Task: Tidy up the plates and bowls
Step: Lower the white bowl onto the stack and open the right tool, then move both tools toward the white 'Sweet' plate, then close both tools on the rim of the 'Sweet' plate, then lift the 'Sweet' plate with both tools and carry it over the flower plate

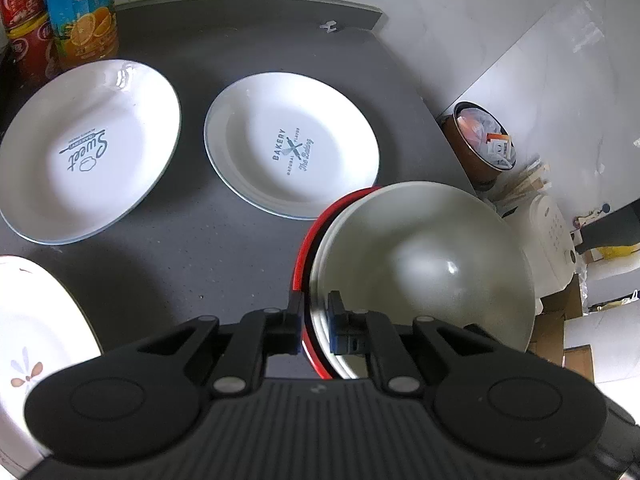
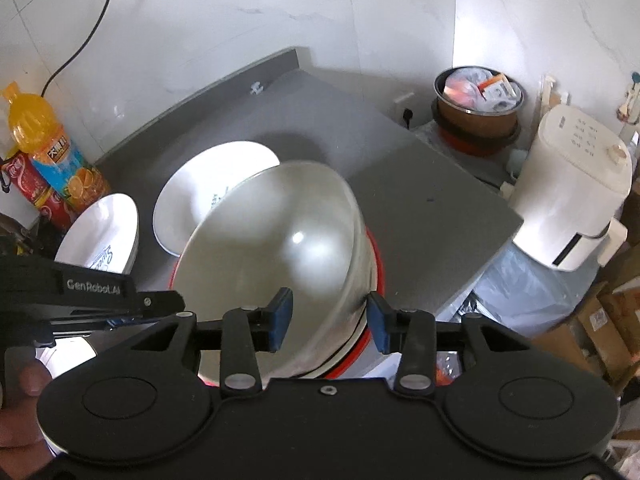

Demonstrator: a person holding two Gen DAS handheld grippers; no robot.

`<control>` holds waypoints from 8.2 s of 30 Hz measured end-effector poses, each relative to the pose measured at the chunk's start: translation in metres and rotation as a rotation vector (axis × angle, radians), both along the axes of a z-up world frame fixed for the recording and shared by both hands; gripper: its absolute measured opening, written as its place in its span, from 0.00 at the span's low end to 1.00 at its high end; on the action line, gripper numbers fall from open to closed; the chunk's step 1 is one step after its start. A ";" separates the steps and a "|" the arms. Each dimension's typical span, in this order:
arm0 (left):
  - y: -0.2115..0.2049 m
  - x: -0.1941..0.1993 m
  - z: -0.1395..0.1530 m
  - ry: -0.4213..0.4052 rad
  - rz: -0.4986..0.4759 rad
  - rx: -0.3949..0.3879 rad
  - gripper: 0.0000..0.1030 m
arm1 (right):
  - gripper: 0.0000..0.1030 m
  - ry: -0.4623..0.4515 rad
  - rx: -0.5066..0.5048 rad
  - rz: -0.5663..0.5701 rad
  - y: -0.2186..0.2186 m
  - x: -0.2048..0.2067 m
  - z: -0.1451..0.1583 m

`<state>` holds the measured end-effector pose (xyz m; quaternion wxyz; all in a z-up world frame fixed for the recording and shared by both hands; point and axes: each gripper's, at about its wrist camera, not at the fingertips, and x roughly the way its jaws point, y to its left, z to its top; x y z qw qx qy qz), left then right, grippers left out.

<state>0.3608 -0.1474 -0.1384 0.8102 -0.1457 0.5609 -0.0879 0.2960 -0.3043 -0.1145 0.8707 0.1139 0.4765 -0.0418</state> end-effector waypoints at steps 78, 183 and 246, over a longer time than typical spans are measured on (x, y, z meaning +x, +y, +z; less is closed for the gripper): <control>0.049 -0.072 0.060 0.039 0.508 0.214 0.64 | 0.82 -0.027 0.177 0.641 0.010 0.074 0.039; 0.236 0.022 -0.068 -0.034 0.375 0.069 0.28 | 0.25 0.104 0.246 0.344 0.203 0.152 -0.101; 0.214 -0.129 0.004 -0.182 0.514 0.040 0.15 | 0.15 -0.078 0.246 0.556 0.175 0.040 -0.021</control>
